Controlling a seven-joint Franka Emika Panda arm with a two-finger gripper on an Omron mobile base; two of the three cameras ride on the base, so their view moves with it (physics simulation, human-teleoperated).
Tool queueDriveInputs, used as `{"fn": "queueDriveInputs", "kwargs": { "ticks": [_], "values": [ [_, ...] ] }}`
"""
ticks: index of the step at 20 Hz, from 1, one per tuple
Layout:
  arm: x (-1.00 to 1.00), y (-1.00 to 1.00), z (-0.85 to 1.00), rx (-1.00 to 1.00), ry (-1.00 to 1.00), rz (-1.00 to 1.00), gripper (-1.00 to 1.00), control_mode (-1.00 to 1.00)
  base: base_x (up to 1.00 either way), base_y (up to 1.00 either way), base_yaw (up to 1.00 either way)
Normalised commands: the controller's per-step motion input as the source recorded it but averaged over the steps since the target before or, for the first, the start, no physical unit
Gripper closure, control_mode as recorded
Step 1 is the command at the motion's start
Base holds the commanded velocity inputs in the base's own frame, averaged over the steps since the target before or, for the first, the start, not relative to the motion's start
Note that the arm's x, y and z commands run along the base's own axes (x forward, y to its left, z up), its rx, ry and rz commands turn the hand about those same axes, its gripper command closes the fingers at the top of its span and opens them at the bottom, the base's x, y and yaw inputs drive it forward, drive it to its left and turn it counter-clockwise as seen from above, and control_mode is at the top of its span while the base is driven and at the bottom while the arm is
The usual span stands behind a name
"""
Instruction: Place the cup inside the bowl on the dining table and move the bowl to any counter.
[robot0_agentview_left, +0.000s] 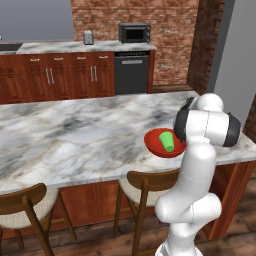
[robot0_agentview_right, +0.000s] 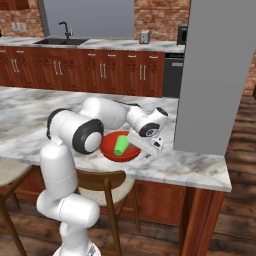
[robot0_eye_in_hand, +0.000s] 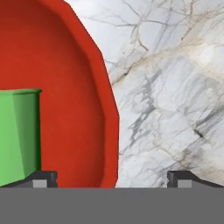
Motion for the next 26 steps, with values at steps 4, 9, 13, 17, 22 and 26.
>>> {"fn": "queueDriveInputs", "kwargs": {
  "ticks": [4,9,13,17,22,26],
  "values": [
    [0.05,0.00,-0.18,0.00,0.00,0.03,-1.00,-1.00,0.00,0.00,0.00],
    [0.05,0.00,-0.15,0.00,0.00,0.03,-1.00,-1.00,0.00,0.00,0.00],
    [0.11,0.02,-0.05,0.00,0.00,0.02,-1.00,-1.00,0.00,0.00,0.00],
    [0.03,0.03,-0.02,0.00,0.00,0.02,-1.00,-1.00,0.00,0.00,0.00],
    [0.00,0.00,0.00,0.00,0.00,0.00,-1.00,-1.00,0.00,0.00,0.00],
    [0.00,0.00,0.00,0.00,0.00,0.00,1.00,-1.00,0.00,0.00,0.00]
  ]
}}
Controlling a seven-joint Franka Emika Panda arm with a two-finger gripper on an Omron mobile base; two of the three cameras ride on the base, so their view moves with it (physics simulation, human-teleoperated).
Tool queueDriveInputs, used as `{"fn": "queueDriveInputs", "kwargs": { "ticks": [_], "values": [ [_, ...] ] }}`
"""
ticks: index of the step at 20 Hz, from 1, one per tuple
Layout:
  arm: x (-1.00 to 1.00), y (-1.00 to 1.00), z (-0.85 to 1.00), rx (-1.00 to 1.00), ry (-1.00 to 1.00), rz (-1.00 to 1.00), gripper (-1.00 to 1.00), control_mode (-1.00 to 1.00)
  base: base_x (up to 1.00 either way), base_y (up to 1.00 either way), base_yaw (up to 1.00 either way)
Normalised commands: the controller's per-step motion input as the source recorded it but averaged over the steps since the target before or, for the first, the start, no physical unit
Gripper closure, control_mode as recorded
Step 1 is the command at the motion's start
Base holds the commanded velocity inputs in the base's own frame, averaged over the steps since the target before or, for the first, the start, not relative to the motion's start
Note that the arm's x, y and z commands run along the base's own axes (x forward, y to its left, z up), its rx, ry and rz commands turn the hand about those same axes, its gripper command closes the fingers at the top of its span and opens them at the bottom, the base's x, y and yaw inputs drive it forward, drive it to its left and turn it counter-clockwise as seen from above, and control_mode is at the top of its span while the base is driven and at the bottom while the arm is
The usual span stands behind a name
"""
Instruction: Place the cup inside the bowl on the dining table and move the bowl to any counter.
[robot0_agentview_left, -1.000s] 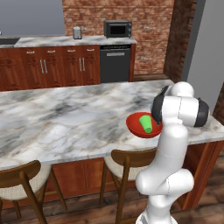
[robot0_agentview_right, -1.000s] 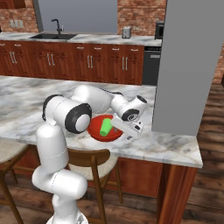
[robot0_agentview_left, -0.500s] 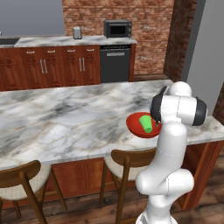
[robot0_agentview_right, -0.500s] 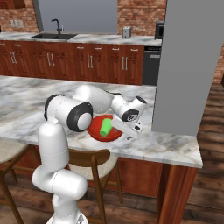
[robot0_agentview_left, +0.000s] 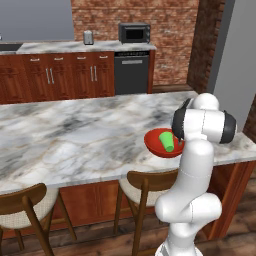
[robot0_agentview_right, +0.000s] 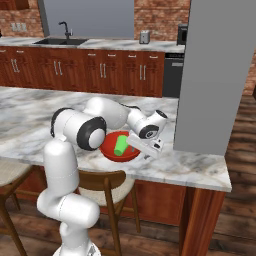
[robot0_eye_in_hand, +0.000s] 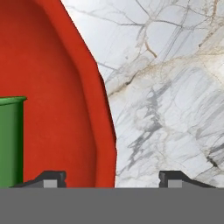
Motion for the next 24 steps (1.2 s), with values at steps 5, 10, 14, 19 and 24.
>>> {"fn": "queueDriveInputs", "kwargs": {
  "ticks": [5,10,14,19,24],
  "values": [
    [0.00,0.00,0.00,0.00,0.00,0.00,1.00,-1.00,0.00,0.00,0.00],
    [0.00,0.00,0.00,0.00,0.00,0.00,1.00,-1.00,0.00,0.00,0.00],
    [0.00,0.00,0.00,0.00,0.00,0.00,1.00,-1.00,0.00,0.00,0.00],
    [0.00,0.00,0.01,0.00,-0.01,0.00,1.00,-1.00,0.00,0.00,0.00],
    [0.00,0.00,0.09,0.00,0.00,-0.01,1.00,-1.00,0.00,0.00,0.00]
  ]
}}
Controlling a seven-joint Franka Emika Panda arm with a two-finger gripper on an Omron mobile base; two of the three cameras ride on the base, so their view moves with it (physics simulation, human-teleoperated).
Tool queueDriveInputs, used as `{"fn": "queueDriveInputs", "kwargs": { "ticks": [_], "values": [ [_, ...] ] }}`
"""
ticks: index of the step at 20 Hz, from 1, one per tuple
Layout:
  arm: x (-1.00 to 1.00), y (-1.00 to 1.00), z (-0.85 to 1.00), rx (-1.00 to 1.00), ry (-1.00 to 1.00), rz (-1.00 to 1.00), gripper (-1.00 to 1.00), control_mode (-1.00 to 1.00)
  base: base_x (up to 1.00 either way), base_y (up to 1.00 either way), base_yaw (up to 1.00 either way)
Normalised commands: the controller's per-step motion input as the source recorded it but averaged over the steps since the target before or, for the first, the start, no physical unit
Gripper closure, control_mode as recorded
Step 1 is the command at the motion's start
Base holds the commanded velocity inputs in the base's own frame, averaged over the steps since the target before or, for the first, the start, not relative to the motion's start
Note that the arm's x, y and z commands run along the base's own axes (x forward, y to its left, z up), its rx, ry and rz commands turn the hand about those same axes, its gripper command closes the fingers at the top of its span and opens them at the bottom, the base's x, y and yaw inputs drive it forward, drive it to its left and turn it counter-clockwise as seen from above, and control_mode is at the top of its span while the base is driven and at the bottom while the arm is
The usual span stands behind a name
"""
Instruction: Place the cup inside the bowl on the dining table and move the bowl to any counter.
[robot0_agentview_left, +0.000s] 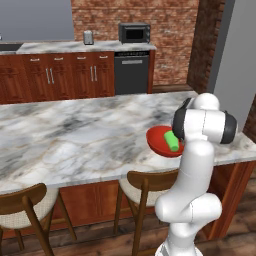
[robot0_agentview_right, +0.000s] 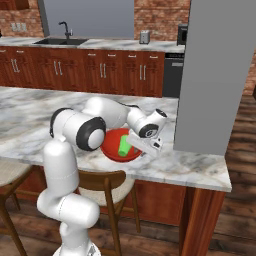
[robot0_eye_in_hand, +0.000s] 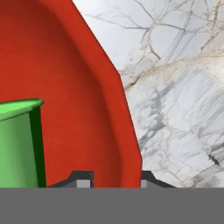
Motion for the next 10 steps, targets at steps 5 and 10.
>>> {"fn": "queueDriveInputs", "kwargs": {
  "ticks": [5,10],
  "values": [
    [-0.02,-0.02,0.18,0.00,0.00,-0.03,1.00,-1.00,0.00,0.00,0.00],
    [-0.11,-0.08,0.26,0.00,0.00,-0.05,1.00,-1.00,0.00,0.00,0.00]
  ]
}}
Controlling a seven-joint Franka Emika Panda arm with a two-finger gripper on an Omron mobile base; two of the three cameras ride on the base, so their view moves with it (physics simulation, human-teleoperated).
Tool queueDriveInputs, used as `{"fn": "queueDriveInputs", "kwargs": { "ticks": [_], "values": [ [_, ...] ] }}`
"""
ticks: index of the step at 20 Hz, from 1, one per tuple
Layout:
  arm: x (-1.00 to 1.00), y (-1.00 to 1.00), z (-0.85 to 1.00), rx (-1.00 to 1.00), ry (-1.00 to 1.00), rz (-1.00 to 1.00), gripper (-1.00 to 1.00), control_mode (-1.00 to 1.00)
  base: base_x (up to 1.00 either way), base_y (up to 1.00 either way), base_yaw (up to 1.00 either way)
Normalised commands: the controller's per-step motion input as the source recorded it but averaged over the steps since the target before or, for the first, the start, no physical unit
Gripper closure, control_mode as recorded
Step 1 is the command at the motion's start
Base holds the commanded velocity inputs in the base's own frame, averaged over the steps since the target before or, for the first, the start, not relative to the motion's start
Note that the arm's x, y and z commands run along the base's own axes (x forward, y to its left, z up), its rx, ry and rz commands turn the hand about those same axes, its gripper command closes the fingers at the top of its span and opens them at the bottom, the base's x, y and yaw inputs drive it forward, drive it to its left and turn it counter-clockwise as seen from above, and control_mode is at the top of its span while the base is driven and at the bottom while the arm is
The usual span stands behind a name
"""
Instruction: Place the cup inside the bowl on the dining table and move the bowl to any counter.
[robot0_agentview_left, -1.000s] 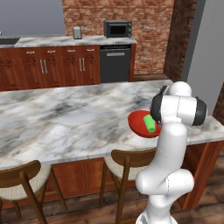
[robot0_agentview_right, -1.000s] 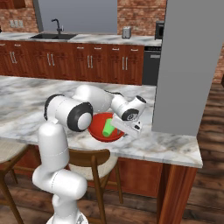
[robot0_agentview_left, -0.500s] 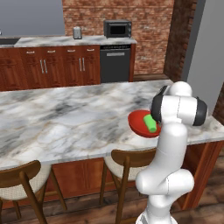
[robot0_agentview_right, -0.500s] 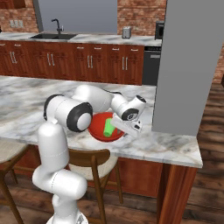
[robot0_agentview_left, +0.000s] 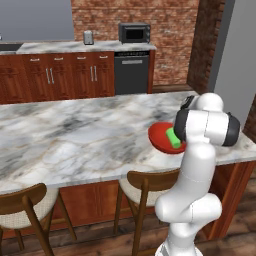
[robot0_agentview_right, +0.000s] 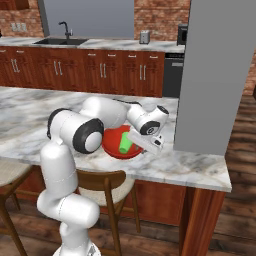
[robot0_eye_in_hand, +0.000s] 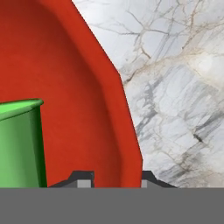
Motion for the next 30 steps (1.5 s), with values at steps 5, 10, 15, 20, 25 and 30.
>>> {"fn": "queueDriveInputs", "kwargs": {
  "ticks": [5,10,15,20,25,30],
  "values": [
    [-0.31,-0.16,0.22,0.00,0.00,-0.07,1.00,-1.00,0.00,0.00,0.00],
    [-0.40,-0.14,0.22,0.00,0.00,-0.07,1.00,-1.00,0.00,0.00,0.00],
    [-0.41,-0.10,0.32,0.00,0.00,-0.06,1.00,-1.00,0.00,0.00,0.00],
    [-0.32,-0.02,0.35,0.00,0.00,-0.03,1.00,-1.00,0.00,0.00,0.00],
    [-0.36,0.00,0.32,0.00,0.00,0.00,1.00,-1.00,0.00,0.00,0.00],
    [-0.41,0.00,0.29,-0.01,0.00,0.00,1.00,-1.00,0.00,0.00,0.00]
  ]
}}
